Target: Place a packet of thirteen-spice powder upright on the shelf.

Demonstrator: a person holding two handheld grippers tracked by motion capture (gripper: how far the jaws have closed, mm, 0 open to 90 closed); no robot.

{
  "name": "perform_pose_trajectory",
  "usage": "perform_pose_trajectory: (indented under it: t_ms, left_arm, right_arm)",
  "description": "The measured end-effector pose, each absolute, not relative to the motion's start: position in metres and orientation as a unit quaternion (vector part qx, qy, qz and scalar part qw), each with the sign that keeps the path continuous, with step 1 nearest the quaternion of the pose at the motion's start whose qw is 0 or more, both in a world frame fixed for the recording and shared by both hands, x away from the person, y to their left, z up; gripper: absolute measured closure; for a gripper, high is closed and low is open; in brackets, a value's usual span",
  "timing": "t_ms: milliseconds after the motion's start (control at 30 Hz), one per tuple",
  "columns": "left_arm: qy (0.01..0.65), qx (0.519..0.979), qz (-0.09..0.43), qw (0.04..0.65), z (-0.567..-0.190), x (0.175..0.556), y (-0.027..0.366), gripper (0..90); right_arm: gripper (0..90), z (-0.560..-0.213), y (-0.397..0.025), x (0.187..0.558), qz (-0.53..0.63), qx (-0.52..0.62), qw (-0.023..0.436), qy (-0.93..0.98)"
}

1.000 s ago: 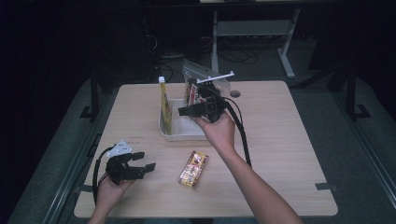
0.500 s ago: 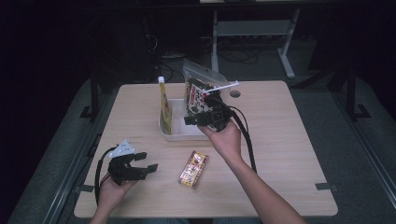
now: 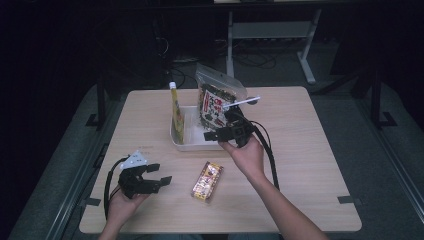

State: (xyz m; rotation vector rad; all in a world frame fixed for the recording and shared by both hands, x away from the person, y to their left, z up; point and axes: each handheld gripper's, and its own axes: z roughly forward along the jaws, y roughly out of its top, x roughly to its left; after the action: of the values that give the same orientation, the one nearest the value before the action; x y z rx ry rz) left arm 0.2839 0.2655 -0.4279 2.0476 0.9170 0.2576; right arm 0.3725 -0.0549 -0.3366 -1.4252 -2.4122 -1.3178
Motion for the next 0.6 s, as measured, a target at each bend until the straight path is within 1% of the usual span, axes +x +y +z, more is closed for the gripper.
perform_pose_trajectory:
  t_ms: [300,600]
  left_arm:
    - [0.36,0.822,0.1,0.429,-0.427,0.281,0.258,27.0]
    - [0.349,0.824,0.09,0.436,-0.426,0.277,0.241,25.4]
  right_arm:
    - [42.8,-0.345,-0.059,0.368,-0.418,-0.458,0.021,-0.785]
    - [42.6,-0.359,-0.068,0.365,-0.41,-0.463,0.023,-0.785]
